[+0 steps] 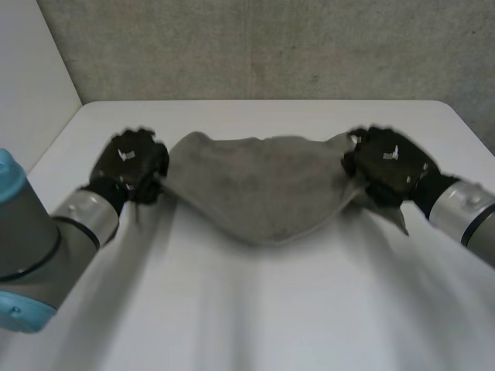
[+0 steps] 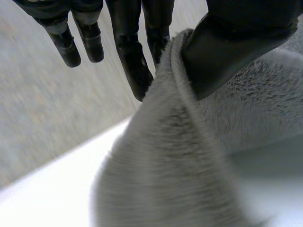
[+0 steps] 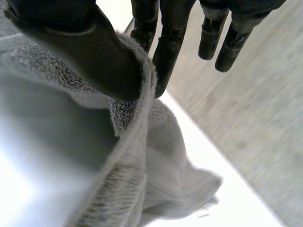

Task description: Fold the towel.

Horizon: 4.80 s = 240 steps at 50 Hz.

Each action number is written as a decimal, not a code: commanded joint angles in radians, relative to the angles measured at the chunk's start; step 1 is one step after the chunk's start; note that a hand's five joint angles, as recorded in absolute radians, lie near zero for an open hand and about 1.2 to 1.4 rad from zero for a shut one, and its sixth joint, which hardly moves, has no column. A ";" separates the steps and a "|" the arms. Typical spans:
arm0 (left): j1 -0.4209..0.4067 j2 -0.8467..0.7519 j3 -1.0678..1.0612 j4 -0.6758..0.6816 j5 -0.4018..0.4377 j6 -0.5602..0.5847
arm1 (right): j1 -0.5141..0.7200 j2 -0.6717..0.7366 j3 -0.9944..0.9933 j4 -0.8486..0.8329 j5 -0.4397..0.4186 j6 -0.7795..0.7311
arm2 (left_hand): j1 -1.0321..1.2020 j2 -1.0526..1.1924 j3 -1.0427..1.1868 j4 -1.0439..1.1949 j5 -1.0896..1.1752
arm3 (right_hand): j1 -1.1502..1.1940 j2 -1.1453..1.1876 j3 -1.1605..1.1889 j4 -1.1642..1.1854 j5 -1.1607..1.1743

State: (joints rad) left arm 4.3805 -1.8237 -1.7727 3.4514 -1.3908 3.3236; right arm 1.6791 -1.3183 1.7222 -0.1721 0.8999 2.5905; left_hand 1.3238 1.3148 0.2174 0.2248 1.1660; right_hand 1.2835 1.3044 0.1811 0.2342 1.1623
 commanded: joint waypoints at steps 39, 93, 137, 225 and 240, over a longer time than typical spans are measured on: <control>-0.010 -0.108 -0.109 0.034 -0.235 0.050 | -0.114 0.054 0.168 -0.006 0.111 0.284 | -1.146 -1.137 -0.043 -0.050 -1.162 | -0.881 -0.902 -0.007 -0.060 -0.935; 0.068 0.127 -0.062 -0.156 -0.017 0.037 | -0.423 -0.120 -0.012 0.112 -0.128 0.235 | 0.072 0.081 -0.043 -0.050 0.056 | 0.113 0.092 -0.007 -0.060 0.059; 0.057 -0.014 0.592 0.100 0.038 0.005 | -0.199 0.057 -0.708 -0.115 -0.047 0.423 | 0.072 0.081 -0.043 -0.050 0.056 | 0.113 0.092 -0.007 -0.060 0.059; 0.152 -0.276 0.400 -0.334 0.317 -0.108 | -0.328 0.425 -0.506 0.178 -0.245 -0.048 | 0.072 0.081 -0.043 -0.050 0.056 | 0.113 0.092 -0.007 -0.060 0.059; 0.122 -0.201 0.395 -0.325 0.315 -0.115 | -0.308 0.259 -0.480 0.194 -0.213 -0.069 | 0.072 0.081 -0.043 -0.050 0.056 | 0.113 0.092 -0.007 -0.060 0.059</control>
State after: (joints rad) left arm 4.5110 -2.0890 -1.3678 3.1290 -1.0750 3.2113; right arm 1.3772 -0.9370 1.2333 0.0240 0.6921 2.5034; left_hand 1.3196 1.3229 0.2174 0.2248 1.1612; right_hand 1.3116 1.2905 0.1811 0.2342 1.1598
